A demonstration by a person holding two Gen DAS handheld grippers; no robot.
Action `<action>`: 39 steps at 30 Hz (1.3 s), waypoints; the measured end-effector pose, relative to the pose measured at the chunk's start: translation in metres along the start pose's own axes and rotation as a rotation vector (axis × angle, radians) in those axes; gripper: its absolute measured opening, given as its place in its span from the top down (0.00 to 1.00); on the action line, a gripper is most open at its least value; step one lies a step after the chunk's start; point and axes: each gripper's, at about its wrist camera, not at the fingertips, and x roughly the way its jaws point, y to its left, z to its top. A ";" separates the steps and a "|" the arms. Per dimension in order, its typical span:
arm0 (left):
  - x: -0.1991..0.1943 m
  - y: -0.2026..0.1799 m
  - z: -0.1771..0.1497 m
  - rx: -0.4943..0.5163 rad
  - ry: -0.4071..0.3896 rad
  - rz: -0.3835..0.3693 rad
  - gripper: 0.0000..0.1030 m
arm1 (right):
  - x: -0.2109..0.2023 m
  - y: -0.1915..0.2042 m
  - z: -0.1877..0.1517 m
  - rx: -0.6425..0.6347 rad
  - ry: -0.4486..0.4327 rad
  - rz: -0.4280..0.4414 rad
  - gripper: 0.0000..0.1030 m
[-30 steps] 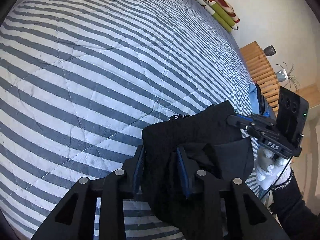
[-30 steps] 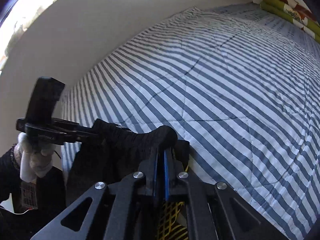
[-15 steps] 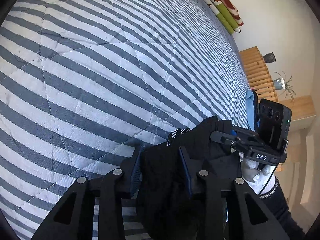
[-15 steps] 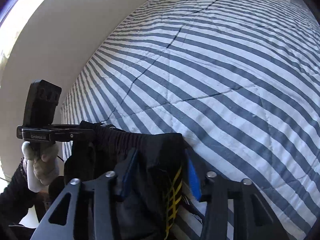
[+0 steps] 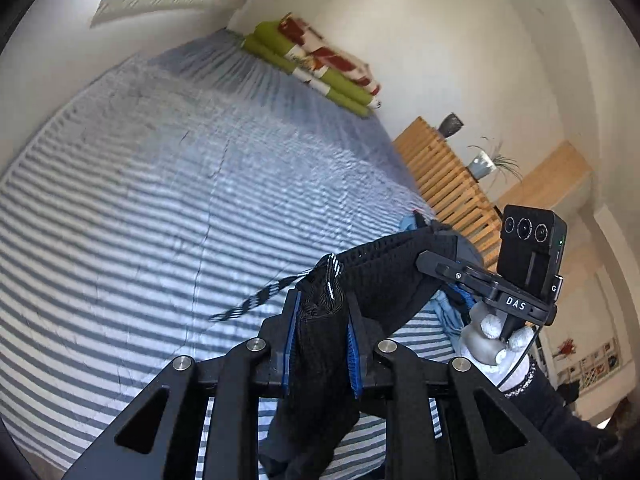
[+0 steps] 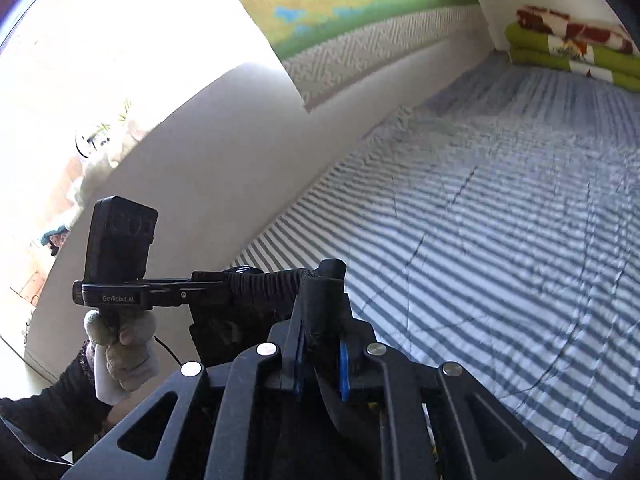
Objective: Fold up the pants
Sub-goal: 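Lift the black garment by its waistband with both tools, holding it up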
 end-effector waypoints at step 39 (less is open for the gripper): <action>0.020 -0.233 0.196 0.619 -0.226 0.143 0.81 | -0.172 -0.006 0.182 -0.192 -0.422 -0.512 0.90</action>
